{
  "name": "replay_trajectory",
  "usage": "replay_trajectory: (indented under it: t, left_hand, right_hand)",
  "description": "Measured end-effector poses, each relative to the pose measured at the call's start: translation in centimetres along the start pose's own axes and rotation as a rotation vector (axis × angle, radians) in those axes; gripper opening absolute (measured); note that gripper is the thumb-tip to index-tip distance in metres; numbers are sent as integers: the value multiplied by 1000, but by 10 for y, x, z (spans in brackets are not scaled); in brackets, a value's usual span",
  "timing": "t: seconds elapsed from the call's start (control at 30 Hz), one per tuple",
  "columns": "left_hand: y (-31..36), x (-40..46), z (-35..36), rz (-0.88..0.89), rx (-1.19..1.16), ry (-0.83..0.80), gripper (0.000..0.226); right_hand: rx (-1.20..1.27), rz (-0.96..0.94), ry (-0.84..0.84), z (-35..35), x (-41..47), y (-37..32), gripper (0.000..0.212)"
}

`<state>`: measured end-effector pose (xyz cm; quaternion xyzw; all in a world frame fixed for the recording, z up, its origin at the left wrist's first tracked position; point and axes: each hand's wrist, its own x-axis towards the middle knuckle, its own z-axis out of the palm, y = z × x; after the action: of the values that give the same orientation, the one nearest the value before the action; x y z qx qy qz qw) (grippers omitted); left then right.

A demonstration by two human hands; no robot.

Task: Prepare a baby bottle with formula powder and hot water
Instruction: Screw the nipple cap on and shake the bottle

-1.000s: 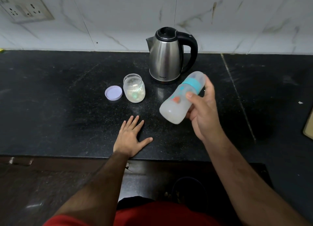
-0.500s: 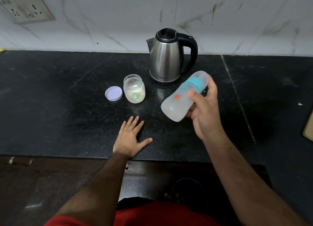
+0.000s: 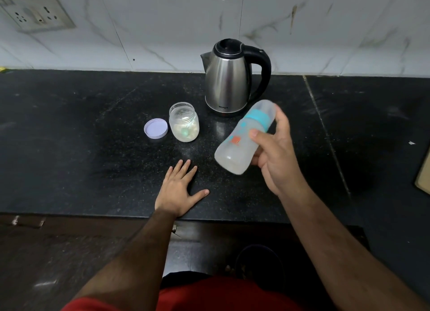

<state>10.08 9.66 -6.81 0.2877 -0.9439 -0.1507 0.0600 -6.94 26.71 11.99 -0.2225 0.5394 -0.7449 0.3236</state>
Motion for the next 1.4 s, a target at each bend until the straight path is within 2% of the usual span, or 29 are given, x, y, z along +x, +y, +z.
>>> replay_trajectory:
  t: [0.13,0.3,0.37,0.57,0.77,0.83,1.0,1.2,1.4]
  left_hand:
    - [0,0,0,5,11,-4,93]
    - [0,0,0,3,-3,6,93]
    - [0,0,-1,3,-3,-1,93]
    - [1,0,-2,2,2,-24,93]
    - [1,-1,-2,0,-17,3,93]
    - [1,-1,-2,3,-11,5,93]
    - [1,-1,-2,6,-1,-7,92]
    - [1,-1,-2,8,-13,14,92]
    - [0,-1,-1,12,-1,-1,92]
  right_hand:
    - [-70,41,-146,1,-5,5,77]
    - [53,-31,44,-2,6,-2,78]
    - [55,-31,64,-2,5,0,79]
    - [-43,47,-158,1,-10,9,84]
    - [92,-51,65,0,1,-3,77]
    - [75,-39,54,1,-1,0,78]
    - [-57,25,-118,3,-14,5,77]
    - [43,-64,70,-1,-4,-2,79]
    - [-58,33,-126,1,-15,9,78]
